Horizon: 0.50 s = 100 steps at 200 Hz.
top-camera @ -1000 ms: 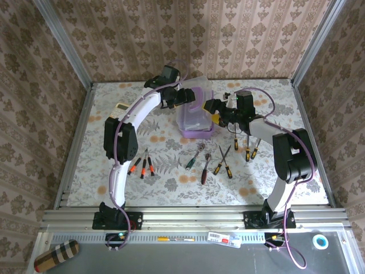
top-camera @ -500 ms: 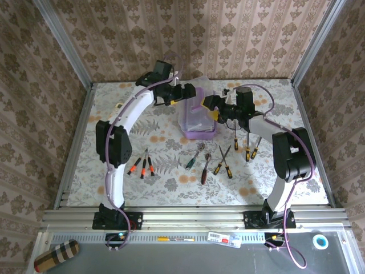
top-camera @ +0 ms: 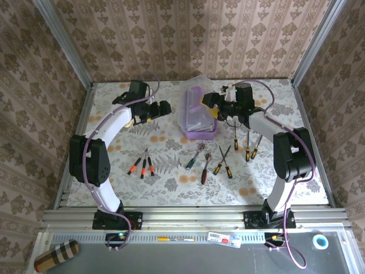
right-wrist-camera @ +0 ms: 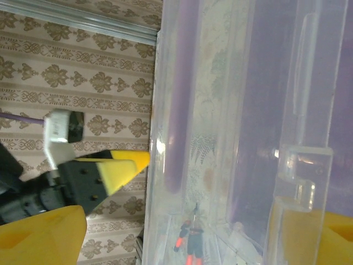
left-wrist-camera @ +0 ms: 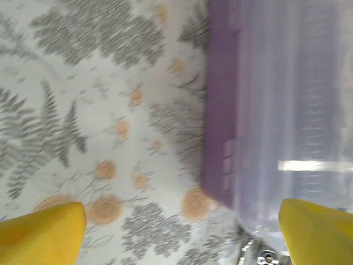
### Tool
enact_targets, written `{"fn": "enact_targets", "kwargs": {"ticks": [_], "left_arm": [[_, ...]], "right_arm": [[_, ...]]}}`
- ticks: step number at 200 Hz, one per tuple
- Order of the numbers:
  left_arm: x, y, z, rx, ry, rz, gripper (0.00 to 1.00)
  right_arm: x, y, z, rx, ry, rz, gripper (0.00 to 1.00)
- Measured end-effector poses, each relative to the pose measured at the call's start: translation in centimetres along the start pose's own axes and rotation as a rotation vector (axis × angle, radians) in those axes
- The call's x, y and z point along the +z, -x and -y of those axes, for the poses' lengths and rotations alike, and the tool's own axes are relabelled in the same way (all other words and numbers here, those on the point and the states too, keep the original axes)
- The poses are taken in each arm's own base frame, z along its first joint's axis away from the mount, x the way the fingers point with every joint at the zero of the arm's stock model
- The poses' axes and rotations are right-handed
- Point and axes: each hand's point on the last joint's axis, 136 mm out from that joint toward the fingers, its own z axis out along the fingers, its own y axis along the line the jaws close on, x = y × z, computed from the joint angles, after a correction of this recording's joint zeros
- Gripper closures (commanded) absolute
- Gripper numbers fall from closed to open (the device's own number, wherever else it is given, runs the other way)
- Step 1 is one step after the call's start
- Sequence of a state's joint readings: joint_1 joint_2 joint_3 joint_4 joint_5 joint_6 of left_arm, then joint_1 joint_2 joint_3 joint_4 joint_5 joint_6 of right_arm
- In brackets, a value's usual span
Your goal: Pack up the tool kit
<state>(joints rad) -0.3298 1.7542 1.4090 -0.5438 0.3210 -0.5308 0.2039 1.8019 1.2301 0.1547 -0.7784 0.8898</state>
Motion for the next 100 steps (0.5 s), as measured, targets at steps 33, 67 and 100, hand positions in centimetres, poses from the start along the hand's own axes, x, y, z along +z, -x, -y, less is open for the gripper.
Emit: {"fn": "enact_targets", "kwargs": {"ticks": [33, 67, 100], "left_arm": [[1.1, -1.4, -2.1, -0.016, 0.056, -0.021, 0.1], [1.4, -1.3, -2.2, -0.009, 0.053, -0.007, 0.1], [2.0, -1.0, -2.2, -0.004, 0.044, 0.004, 0.11]], "right_arm": [[0.2, 0.0, -1.0, -0.019, 0.001, -0.013, 0.11], [0.7, -0.3, -2.9, -0.065, 0.009, -0.036, 0.1], [1.1, -0.6, -4.7, -0.112, 0.02, -0.05, 0.1]]}}
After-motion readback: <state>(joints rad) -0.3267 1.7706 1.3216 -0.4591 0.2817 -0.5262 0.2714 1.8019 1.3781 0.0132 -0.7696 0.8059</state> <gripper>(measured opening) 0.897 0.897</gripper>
